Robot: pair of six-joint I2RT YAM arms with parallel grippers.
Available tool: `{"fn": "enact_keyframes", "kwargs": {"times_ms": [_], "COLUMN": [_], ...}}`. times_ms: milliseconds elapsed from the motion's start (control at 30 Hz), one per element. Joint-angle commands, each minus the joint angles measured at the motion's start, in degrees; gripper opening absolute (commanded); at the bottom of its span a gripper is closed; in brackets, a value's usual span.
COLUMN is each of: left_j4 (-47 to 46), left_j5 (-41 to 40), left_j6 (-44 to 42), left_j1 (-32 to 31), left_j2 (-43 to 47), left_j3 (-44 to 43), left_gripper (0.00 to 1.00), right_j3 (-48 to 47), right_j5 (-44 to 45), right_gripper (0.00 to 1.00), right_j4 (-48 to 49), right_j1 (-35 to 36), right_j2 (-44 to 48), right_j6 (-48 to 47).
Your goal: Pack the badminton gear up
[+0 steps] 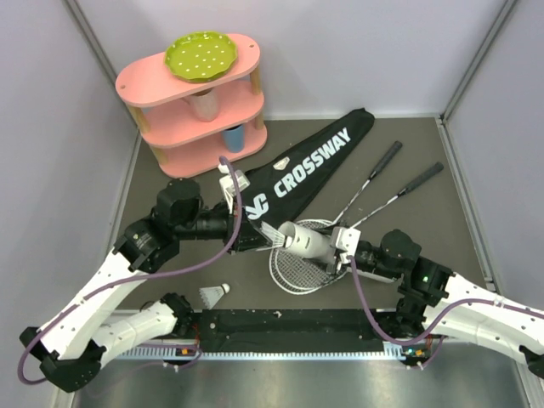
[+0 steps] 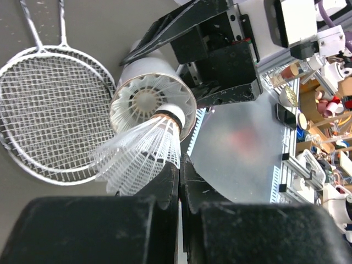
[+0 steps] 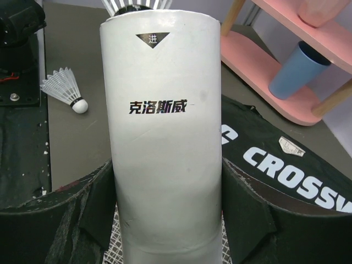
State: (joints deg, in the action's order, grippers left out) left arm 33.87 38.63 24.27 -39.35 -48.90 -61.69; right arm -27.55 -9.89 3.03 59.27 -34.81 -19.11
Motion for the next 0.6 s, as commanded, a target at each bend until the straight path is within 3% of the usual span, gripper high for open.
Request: {"fn": "enact_keyframes", "kwargs": {"times_ms": [0,133,233,267,367,567], "left_j4": [-5.74,-7.23,-8.12,-8.72,-13.02,-16.64], "left_j5": [-2.15,-0.93,0.13,-0.31,-0.4,3.55], "left_j6": [1.74,1.83,0.43,0.16,0.25,2.7], "left_j1": [-3.97,-7.4,-7.67,-7.67,-7.67,-7.76], "left_j2": [-1.98,-6.2,-6.12,-5.59,-2.61,-2.24], "left_j3": [-2.03,-3.52,-3.52,-3.35,-1.42,0.34], "left_gripper": [0.0,0.01,0.23,0.39,0.61,0.84], "right_j3": [-3.39,-2.6,-2.42,-2.33,-2.07,-1.45], "right_j5": [-1.89,-2.59,-2.85,-2.94,-2.86,-2.68], "right_gripper": [0.18,0.18,0.17,0.17,0.17,0.17], "right_j4": [4.52,5.76,5.76,5.76,5.5,6.38], "right_j1": [0.5,0.59,0.59,0.59,0.59,0.59], "right_j2": [0.18,-0.26,-0.44,-0.26,0.26,0.27], "right_j6": [2.15,2.77,3.03,3.12,2.86,2.5]}}
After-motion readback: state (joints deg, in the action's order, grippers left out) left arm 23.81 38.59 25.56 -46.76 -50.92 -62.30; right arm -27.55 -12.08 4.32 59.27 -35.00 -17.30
